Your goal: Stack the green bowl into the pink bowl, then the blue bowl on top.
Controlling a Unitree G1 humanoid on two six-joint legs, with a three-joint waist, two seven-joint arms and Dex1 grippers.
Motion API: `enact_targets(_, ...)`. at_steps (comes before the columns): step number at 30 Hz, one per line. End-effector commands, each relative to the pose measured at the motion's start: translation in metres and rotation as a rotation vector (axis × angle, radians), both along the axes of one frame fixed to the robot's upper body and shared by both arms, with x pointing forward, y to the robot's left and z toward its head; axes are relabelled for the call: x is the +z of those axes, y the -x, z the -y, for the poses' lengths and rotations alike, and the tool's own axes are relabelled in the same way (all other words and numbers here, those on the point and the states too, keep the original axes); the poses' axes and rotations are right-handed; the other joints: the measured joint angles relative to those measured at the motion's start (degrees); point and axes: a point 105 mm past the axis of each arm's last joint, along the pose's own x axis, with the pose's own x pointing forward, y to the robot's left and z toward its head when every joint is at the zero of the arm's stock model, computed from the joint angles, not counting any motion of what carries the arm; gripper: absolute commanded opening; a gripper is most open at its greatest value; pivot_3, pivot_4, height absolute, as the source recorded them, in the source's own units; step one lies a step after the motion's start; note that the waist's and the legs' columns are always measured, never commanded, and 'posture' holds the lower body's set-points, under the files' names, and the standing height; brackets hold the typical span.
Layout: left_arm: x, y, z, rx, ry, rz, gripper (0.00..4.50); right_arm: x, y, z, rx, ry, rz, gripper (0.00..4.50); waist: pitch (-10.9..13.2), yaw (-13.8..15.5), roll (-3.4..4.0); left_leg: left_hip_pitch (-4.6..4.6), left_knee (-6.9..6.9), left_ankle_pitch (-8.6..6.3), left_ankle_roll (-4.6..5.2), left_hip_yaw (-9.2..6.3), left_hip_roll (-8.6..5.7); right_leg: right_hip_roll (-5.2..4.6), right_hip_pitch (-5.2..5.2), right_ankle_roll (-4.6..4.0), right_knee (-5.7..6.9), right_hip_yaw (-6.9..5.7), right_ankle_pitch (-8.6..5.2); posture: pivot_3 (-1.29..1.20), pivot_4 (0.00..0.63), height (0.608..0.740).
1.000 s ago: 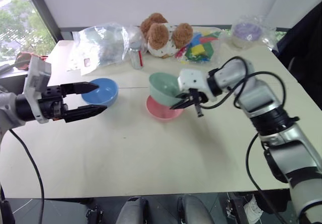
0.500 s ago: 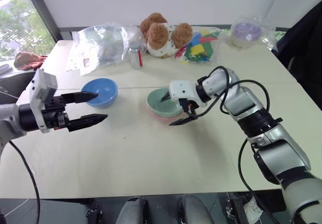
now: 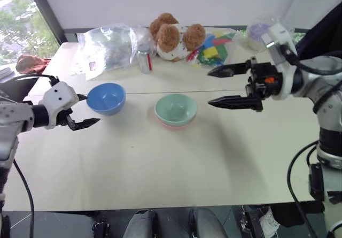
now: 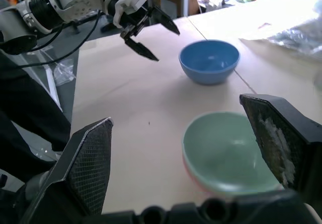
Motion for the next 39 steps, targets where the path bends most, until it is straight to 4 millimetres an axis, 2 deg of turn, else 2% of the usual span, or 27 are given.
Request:
enact_targets(1, -0.008, -0.019, 0.001, -0.02, -0.075, 0.002, 4.42, 0.011, 0.015, 0.003, -0.035, -0.003, 0.065, 4.41, 0.0, 0.01, -0.03, 0.0, 0.0, 0.0, 0.0, 0.02, 0.0, 0.0, -0.01, 0.0, 0.01, 0.0, 0.0, 0.0, 0.15, 0.74)
enact_targets(7, -0.029, -0.038, 0.002, -0.046, -0.156, -0.057, 4.42, 0.013, 0.02, 0.008, -0.106, -0.018, 0.073, 4.41, 0.01, -0.11, -0.06, 0.01, 0.01, -0.01, 0.07, 0.23, -0.02, 0.04, -0.07, 0.02, 0.05, -0.08, 0.01, 0.0, 0.15, 0.74)
enact_targets(8, -0.034, -0.039, 0.001, -0.048, -0.167, -0.074, 3.88, 0.013, 0.02, 0.009, -0.117, -0.018, 0.075, 4.5, 0.01, -0.04, -0.07, 0.01, 0.01, 0.0, 0.07, 0.23, -0.01, 0.04, -0.07, 0.02, 0.05, -0.09, 0.01, 0.0, 0.15, 0.74)
enact_targets(10, -0.039, -0.042, 0.001, -0.054, -0.184, -0.092, 3.13, 0.012, 0.02, 0.012, -0.138, -0.013, 0.079, 4.5, 0.01, 0.03, -0.08, 0.01, 0.02, 0.0, 0.09, 0.25, -0.01, 0.04, -0.07, 0.02, 0.05, -0.09, 0.01, 0.0, 0.15, 0.74)
enact_targets(11, -0.04, -0.043, 0.002, -0.059, -0.182, -0.098, 2.54, 0.012, 0.02, 0.012, -0.142, -0.011, 0.08, 4.5, 0.03, 0.05, -0.11, 0.01, 0.03, 0.0, 0.1, 0.27, -0.01, 0.03, -0.07, 0.02, 0.05, -0.09, 0.01, 0.0, 0.15, 0.74)
enact_targets(14, -0.036, -0.046, 0.008, -0.089, -0.158, -0.109, 1.0, 0.014, 0.02, 0.015, -0.156, -0.011, 0.084, 4.5, 0.05, 0.05, -0.19, 0.0, 0.04, 0.0, 0.13, 0.3, -0.01, 0.02, -0.07, 0.03, 0.05, -0.09, 0.01, 0.0, 0.15, 0.74)
enact_targets(15, -0.033, -0.047, 0.012, -0.105, -0.147, -0.11, 0.35, 0.014, 0.02, 0.016, -0.164, -0.005, 0.089, 4.5, 0.04, 0.09, -0.22, 0.0, 0.06, 0.0, 0.13, 0.3, -0.01, 0.02, -0.07, 0.03, 0.05, -0.09, 0.01, 0.0, 0.15, 0.74)
enact_targets(16, -0.031, -0.048, 0.015, -0.122, -0.14, -0.109, 0.03, 0.014, 0.019, 0.017, -0.171, -0.002, 0.092, 4.5, 0.01, 0.22, -0.27, 0.0, 0.07, 0.0, 0.13, 0.3, -0.01, 0.01, -0.07, 0.03, 0.05, -0.08, 0.01, 0.0, 0.15, 0.74)
enact_targets(18, -0.021, -0.049, 0.026, -0.181, -0.147, -0.087, 0.03, 0.014, 0.019, 0.018, -0.175, -0.002, 0.092, 4.5, 0.0, 0.2, -0.25, 0.01, 0.1, -0.02, 0.16, 0.3, -0.03, -0.01, -0.03, 0.03, 0.05, -0.08, 0.01, 0.0, 0.15, 0.74)
enact_targets(23, 0.03, -0.043, 0.092, -0.484, -0.076, -0.032, 0.03, 0.013, 0.021, 0.024, -0.201, 0.009, 0.092, 4.5, 0.06, 0.37, -0.36, -0.1, 0.26, -0.05, 0.22, 0.28, -0.03, 0.0, -0.03, 0.03, 0.06, -0.11, 0.01, 0.0, 0.15, 0.74)
enact_targets(27, 0.049, -0.026, 0.138, -0.727, -0.05, -0.042, 0.03, 0.011, 0.023, 0.033, -0.236, 0.026, 0.085, 4.5, 0.04, 0.44, -0.35, -0.36, 0.67, -0.14, 0.37, 0.19, -0.03, 0.01, -0.03, 0.06, 0.05, -0.17, 0.02, 0.0, 0.15, 0.74)
enact_targets(30, 0.052, -0.015, 0.163, -0.847, -0.052, -0.059, 0.03, 0.008, 0.026, 0.041, -0.273, 0.039, 0.071, 4.5, 0.04, 0.21, -0.34, -0.35, 0.69, -0.17, 0.42, 0.26, -0.05, -0.01, -0.02, 0.15, 0.03, -0.13, 0.07, 0.0, 0.15, 0.74)
enact_targets(33, 0.047, -0.011, 0.188, -0.94, -0.097, -0.081, 0.03, 0.001, 0.031, 0.051, -0.322, 0.066, 0.06, 4.5, 0.04, 0.17, -0.35, -0.33, 0.69, -0.17, 0.44, 0.25, -0.05, 0.0, -0.02, 0.16, 0.04, -0.08, 0.07, 0.0, 0.15, 0.74)
enact_targets(39, 0.031, -0.013, 0.207, -1.012, -0.161, -0.133, 0.03, -0.003, 0.038, 0.056, -0.367, 0.063, 0.062, 4.5, 0.04, 0.02, -0.34, -0.31, 0.73, -0.17, 0.44, 0.24, -0.04, 0.04, -0.02, 0.17, 0.07, -0.02, 0.08, 0.0, 0.15, 0.74)
